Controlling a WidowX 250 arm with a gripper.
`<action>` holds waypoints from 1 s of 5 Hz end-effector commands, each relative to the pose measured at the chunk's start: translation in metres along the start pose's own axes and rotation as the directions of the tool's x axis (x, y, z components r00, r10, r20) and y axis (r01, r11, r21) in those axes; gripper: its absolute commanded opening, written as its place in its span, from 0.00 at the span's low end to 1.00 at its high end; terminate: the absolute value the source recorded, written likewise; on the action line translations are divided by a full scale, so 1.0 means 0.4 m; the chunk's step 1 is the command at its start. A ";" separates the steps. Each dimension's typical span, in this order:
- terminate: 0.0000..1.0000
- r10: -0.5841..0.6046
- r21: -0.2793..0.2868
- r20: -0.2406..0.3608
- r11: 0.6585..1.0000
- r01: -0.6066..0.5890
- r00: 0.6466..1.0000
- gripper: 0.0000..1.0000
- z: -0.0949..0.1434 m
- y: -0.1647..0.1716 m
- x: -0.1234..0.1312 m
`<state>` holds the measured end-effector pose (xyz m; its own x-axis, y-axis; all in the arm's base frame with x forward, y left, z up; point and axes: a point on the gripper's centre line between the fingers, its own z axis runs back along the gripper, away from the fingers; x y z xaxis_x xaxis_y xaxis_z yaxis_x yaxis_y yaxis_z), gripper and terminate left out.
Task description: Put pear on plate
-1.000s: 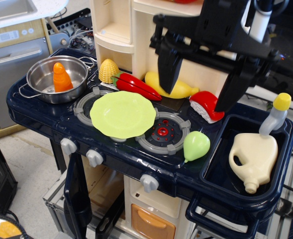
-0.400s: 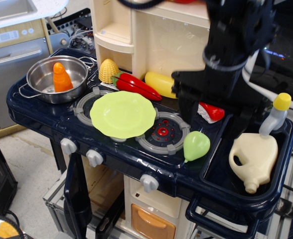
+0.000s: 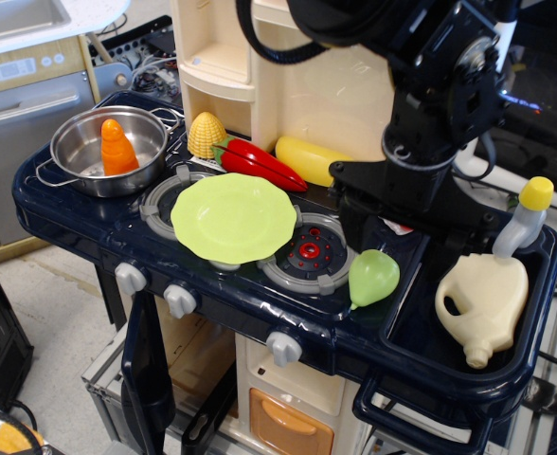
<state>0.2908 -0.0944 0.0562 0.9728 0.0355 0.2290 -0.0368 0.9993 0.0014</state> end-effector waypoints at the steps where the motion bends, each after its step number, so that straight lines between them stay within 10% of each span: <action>1: 0.00 -0.005 -0.041 -0.012 0.999 0.005 1.000 1.00 -0.040 0.009 0.019; 3: 0.00 -0.010 -0.032 0.017 0.999 0.011 1.000 1.00 -0.083 0.003 0.002; 4: 0.00 -0.013 -0.014 0.011 1.000 0.013 1.000 0.00 -0.069 0.005 -0.001; 5: 0.00 -0.042 0.083 0.010 0.996 0.041 0.999 0.00 0.007 0.023 0.022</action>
<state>0.2881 -0.0745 0.0468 0.9836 -0.0321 0.1773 0.0051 0.9886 0.1503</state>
